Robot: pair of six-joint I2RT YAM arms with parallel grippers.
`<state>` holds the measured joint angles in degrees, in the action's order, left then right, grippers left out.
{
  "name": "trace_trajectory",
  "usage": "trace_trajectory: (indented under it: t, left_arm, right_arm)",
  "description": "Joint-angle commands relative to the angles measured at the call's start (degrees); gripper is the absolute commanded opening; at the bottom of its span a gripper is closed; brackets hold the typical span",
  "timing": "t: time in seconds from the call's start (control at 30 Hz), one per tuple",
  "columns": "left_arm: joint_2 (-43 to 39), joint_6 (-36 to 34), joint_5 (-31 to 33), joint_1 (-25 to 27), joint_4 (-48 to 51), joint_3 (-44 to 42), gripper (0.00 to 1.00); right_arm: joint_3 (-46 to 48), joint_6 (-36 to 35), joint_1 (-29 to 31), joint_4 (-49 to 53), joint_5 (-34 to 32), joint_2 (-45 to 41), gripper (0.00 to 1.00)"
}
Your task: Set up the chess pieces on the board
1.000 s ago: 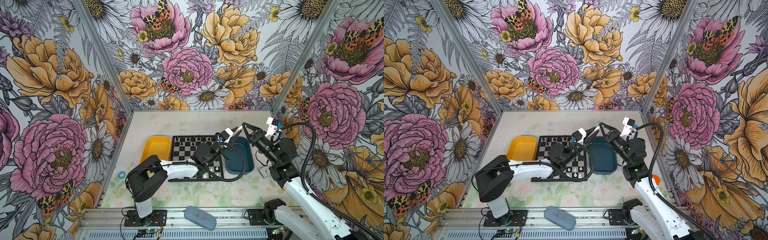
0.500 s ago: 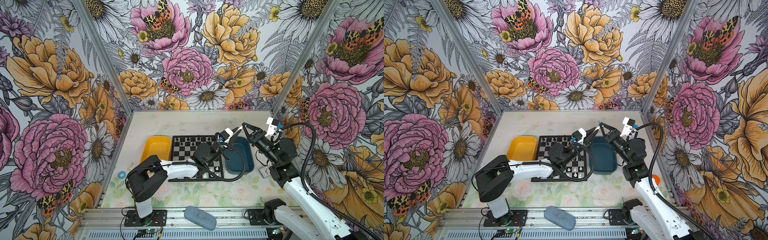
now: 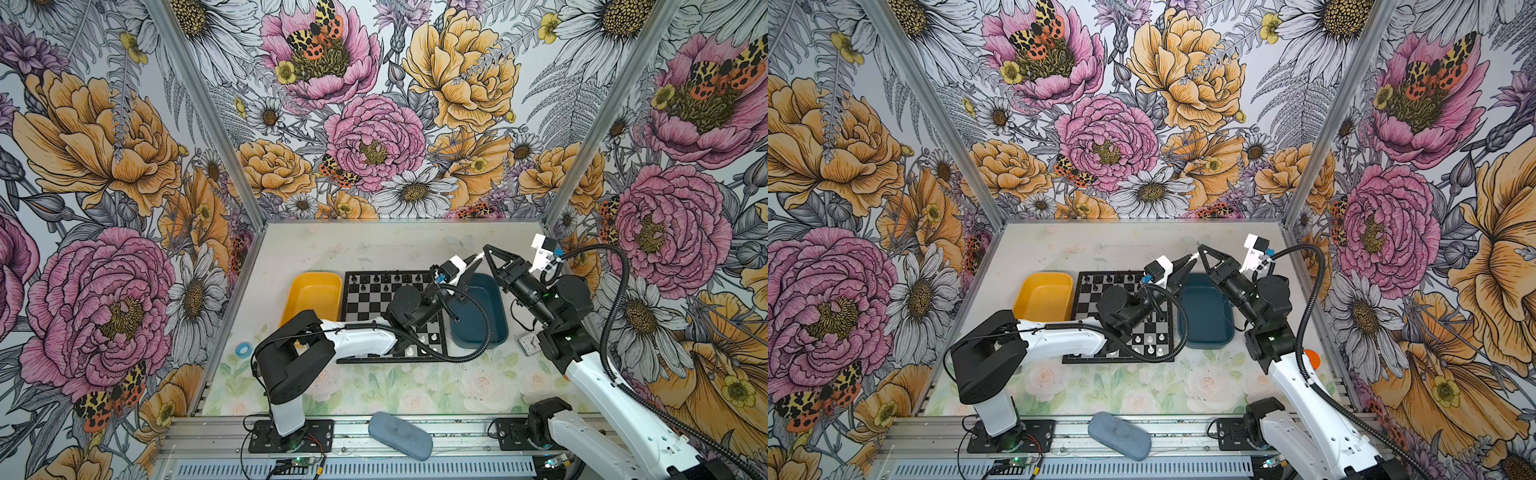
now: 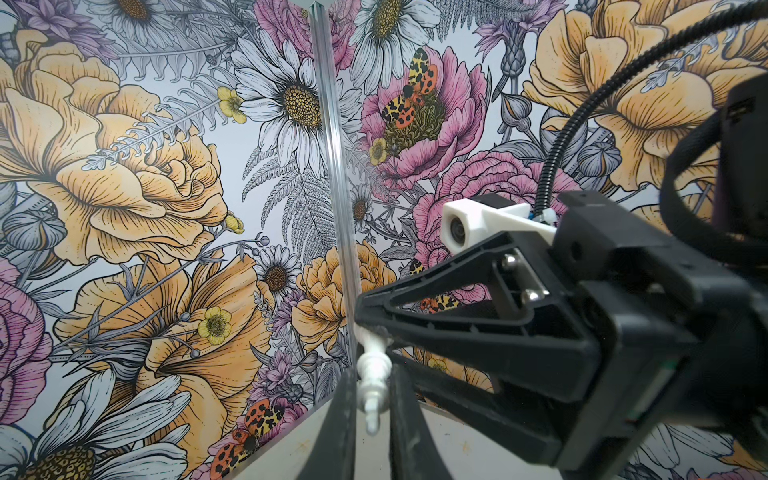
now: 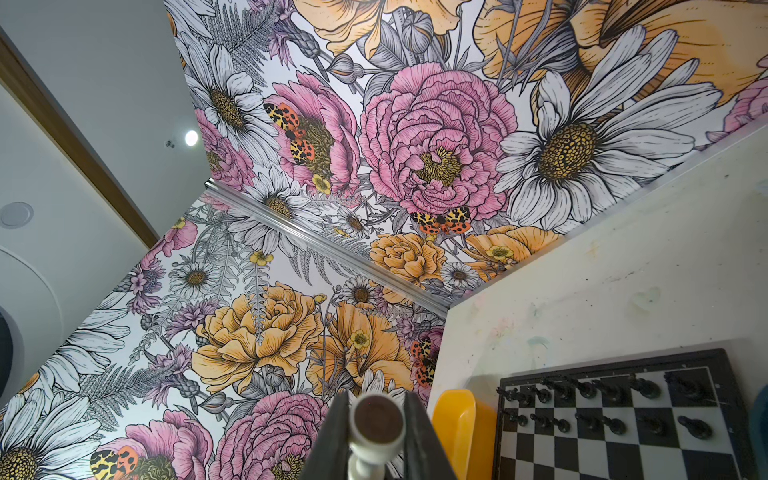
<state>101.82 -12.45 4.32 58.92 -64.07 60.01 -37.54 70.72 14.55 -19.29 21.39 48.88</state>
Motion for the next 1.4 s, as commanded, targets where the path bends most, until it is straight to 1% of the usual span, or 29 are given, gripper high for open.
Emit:
trace_trajectory:
  t: [0.0, 0.03, 0.33, 0.4, 0.47, 0.57, 0.67, 0.73, 0.83, 0.97, 1.17, 1.27, 1.37]
  left_arm:
    - [-0.7, -0.4, -0.9, 0.5, -0.8, 0.9, 0.00]
    - [-0.8, -0.4, -1.0, 0.5, -0.8, 0.8, 0.00]
    - [-1.0, -0.4, -1.1, 0.6, -1.2, 0.3, 0.00]
    - [-1.1, -0.6, -1.2, 0.5, -1.3, 0.1, 0.00]
    - [-1.1, -0.5, -1.2, 0.5, -1.3, 0.0, 0.00]
    - [-1.3, -0.7, -1.1, 0.5, -1.4, -0.2, 0.00]
    - [-1.5, -0.9, -0.7, 0.5, -1.2, -0.5, 0.00]
    - [-1.9, -1.1, -0.6, 0.4, -0.4, -0.8, 0.00]
    - [-2.8, -1.1, -0.7, 0.1, 2.3, -0.7, 0.00]
    - [-4.0, -1.0, -0.3, -0.1, 3.8, -1.5, 0.00]
    - [-8.4, -1.1, 0.5, -0.7, 10.8, -2.5, 0.00]
    - [-11.5, -0.9, 1.2, -1.2, 16.5, -2.9, 0.00]
    - [-15.0, -0.9, 2.5, -1.5, 24.8, -2.1, 0.00]
  right_arm:
    - [0.3, -0.5, 0.4, 0.1, 1.6, 0.3, 0.00]
    - [0.4, -0.6, 0.4, 0.3, 1.5, 0.2, 0.01]
    - [1.1, -0.8, 0.4, 0.6, 0.4, -1.2, 0.30]
    - [1.3, -0.8, 0.4, 0.6, 0.1, -1.6, 0.33]
    - [1.5, -0.8, 0.4, 0.7, -0.3, -1.9, 0.40]
    - [1.6, -0.7, 0.4, 0.8, -0.8, -2.3, 0.48]
    - [1.8, -0.8, 0.4, 1.3, -1.3, -2.9, 0.60]
    - [1.8, -1.2, 0.3, 1.8, -1.7, -3.5, 0.67]
    - [1.4, -2.3, 0.1, 3.4, -2.0, -4.5, 0.73]
    - [0.7, -3.7, -0.6, 5.9, -2.2, -5.7, 0.77]
    - [0.5, -5.8, -1.1, 8.3, -3.5, -6.3, 0.79]
    - [-0.1, -7.1, -1.1, 10.4, -4.0, -5.9, 0.79]
    - [-0.6, -9.0, -1.2, 12.9, -5.0, -5.8, 0.79]
